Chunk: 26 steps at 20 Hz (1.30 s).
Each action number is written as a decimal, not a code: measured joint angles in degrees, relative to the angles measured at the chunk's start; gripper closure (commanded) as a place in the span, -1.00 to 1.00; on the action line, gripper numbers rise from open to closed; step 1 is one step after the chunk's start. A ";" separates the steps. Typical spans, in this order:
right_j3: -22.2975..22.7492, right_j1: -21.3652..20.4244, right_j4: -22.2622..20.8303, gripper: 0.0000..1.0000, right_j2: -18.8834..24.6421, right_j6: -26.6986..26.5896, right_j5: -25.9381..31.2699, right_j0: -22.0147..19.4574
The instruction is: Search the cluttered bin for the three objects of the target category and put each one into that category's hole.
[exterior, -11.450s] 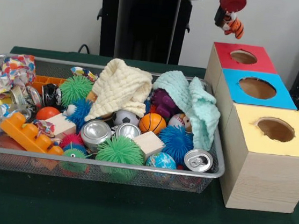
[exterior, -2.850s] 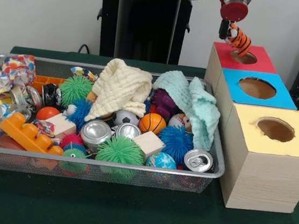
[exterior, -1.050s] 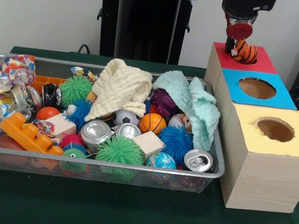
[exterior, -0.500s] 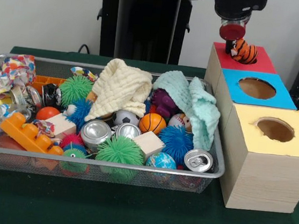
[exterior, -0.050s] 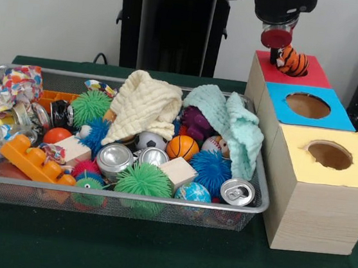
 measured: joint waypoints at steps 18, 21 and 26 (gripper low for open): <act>0.30 -0.21 -0.05 -1.00 -0.12 0.00 -0.20 0.24; 0.30 -0.21 -0.05 -1.00 -0.12 0.00 -0.20 0.24; 0.30 -0.21 -0.05 -1.00 -0.13 0.00 -0.20 0.25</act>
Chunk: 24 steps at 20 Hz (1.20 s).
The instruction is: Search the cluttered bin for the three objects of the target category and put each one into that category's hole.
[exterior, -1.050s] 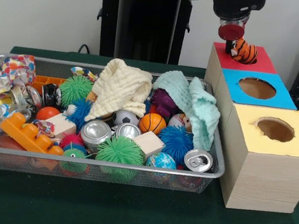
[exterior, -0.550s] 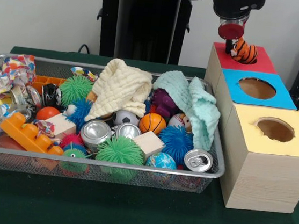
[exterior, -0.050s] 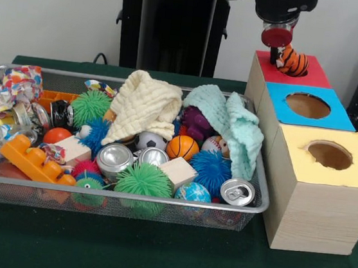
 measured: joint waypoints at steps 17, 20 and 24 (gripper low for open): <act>-4.52 0.33 -14.56 -1.00 -5.59 0.00 -1.33 6.50; -5.08 0.26 -18.26 -1.00 -7.09 0.00 -1.34 6.83; -5.47 0.26 -20.37 -1.00 -7.90 0.00 -1.59 5.98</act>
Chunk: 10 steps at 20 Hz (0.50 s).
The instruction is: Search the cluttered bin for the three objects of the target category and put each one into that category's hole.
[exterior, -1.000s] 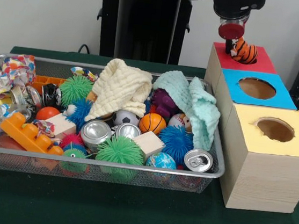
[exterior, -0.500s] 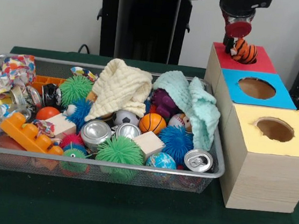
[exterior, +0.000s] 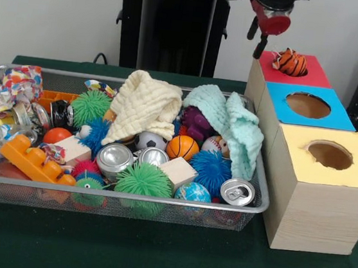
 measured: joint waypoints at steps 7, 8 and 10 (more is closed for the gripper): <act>-0.07 0.36 -1.18 -1.00 -0.02 0.00 -6.05 -3.99; -0.07 0.67 -1.18 -1.00 0.06 0.00 -9.03 -4.94; -0.08 0.94 -1.17 -1.00 0.12 0.00 -10.39 -5.25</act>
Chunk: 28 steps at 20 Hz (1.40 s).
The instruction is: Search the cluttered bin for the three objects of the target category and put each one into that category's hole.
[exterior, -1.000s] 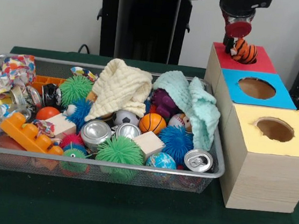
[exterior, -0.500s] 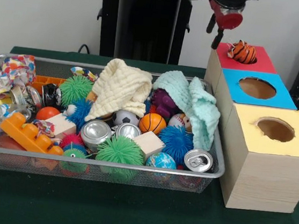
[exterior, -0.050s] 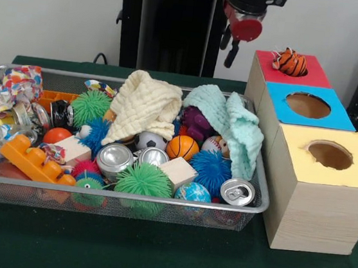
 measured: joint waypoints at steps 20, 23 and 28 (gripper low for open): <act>-0.04 2.55 -0.34 1.00 0.25 0.00 -3.81 -0.02; -0.04 2.59 -0.91 1.00 0.25 0.00 -3.81 -0.02; -0.09 2.24 -1.24 1.00 0.61 0.00 -3.43 -0.13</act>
